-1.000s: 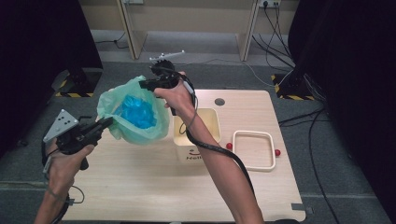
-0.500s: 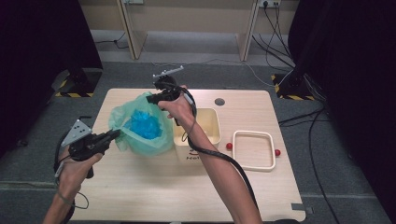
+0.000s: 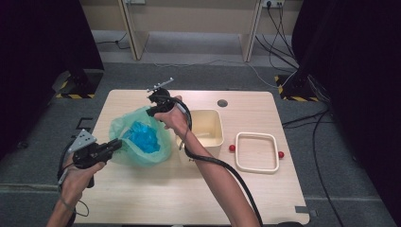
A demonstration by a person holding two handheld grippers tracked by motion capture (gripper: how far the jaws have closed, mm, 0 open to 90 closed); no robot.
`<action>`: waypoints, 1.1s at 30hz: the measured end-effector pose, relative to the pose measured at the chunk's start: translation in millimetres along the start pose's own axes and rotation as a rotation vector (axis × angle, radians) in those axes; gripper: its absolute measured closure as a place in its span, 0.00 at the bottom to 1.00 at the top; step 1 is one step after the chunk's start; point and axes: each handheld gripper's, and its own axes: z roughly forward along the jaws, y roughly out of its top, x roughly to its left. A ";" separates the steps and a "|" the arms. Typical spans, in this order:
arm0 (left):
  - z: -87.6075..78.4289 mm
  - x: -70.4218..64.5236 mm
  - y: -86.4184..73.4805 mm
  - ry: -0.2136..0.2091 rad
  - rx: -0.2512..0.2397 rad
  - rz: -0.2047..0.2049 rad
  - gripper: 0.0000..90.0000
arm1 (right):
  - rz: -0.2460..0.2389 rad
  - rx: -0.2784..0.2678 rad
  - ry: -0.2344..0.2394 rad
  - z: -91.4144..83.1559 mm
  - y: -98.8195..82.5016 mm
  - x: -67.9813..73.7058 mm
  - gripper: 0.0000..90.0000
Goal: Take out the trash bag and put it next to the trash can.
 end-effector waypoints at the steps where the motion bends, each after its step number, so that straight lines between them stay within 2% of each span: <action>1: 1.1 -0.2 -1.1 -0.006 0.006 0.000 0.86 | -0.011 0.004 -0.009 0.5 -0.5 -0.7 0.88; 4: 0.2 -0.9 1.4 0.002 0.016 -0.013 0.68 | 0.014 0.005 -0.013 -1.9 -0.4 -4.0 0.77; 6: -3.5 -1.8 7.4 0.020 0.001 -0.031 0.58 | 0.045 -0.003 -0.009 -6.8 1.8 -5.9 0.68; 9: -10.0 -2.6 17.3 0.053 -0.040 -0.046 0.50 | 0.087 -0.031 0.008 -17.3 6.8 -7.0 0.60; 13: -11.1 -11.1 25.8 0.063 -0.065 -0.060 0.43 | 0.082 -0.058 0.007 -33.2 12.2 -7.0 0.51; 16: -8.5 -27.5 29.7 0.023 -0.079 -0.047 0.38 | 0.099 -0.069 0.003 -44.4 11.9 -12.4 0.48; 21: 5.3 -52.9 30.9 -0.043 -0.059 -0.013 0.34 | 0.120 -0.104 -0.005 -65.4 5.1 -26.7 0.44; 23: 12.6 -59.0 30.1 -0.062 -0.045 -0.012 0.32 | 0.134 -0.118 -0.006 -73.9 1.9 -31.9 0.43; 28: 27.7 -72.9 26.0 -0.092 -0.021 -0.008 0.26 | 0.129 -0.132 -0.028 -94.4 -9.0 -43.9 0.39; 33: 41.4 -87.3 20.9 -0.129 -0.005 0.019 0.25 | 0.148 -0.153 -0.063 -115.9 -27.3 -62.6 0.38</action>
